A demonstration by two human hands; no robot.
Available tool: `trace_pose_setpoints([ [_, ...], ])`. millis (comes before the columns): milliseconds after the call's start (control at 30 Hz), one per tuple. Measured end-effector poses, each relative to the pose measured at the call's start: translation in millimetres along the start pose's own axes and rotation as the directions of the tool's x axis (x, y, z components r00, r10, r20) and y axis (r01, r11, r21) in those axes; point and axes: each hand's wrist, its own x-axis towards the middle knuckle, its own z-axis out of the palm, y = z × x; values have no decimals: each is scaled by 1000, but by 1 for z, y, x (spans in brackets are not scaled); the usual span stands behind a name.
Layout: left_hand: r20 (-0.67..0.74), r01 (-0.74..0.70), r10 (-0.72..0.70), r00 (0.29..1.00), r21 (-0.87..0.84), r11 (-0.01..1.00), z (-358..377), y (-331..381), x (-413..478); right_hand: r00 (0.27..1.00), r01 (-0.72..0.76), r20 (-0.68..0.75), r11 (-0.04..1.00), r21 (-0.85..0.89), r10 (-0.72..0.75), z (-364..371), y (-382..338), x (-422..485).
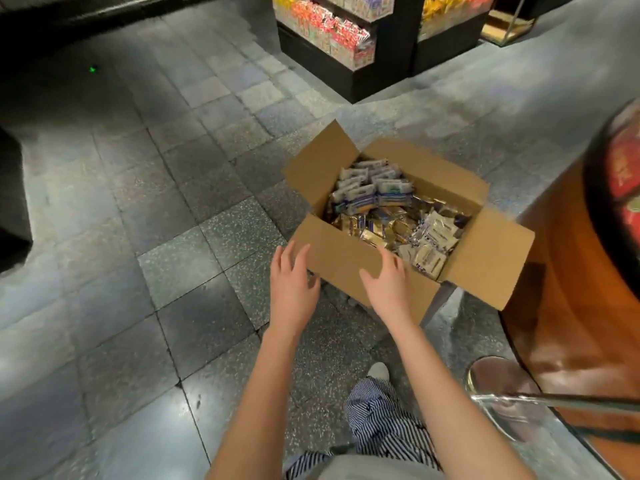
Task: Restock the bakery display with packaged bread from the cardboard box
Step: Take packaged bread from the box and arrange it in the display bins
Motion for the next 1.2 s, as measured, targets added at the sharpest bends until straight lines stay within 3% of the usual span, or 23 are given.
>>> trace_pose_setpoints([
  [300,57,-7,7,998,-1,1000,59,89,118,995,-98,-12,995,23,98,-69,36,134],
  [567,253,-16,8,967,27,1000,122,127,168,965,-258,-38,963,74,261,-97,96,193],
  [1000,488,-55,18,873,62,997,211,117,291,872,-483,-81,876,18,483,-85,162,293],
  [1200,544,-39,-35,838,124,992,252,91,371,829,-558,-9,827,-70,559,-69,187,358],
])
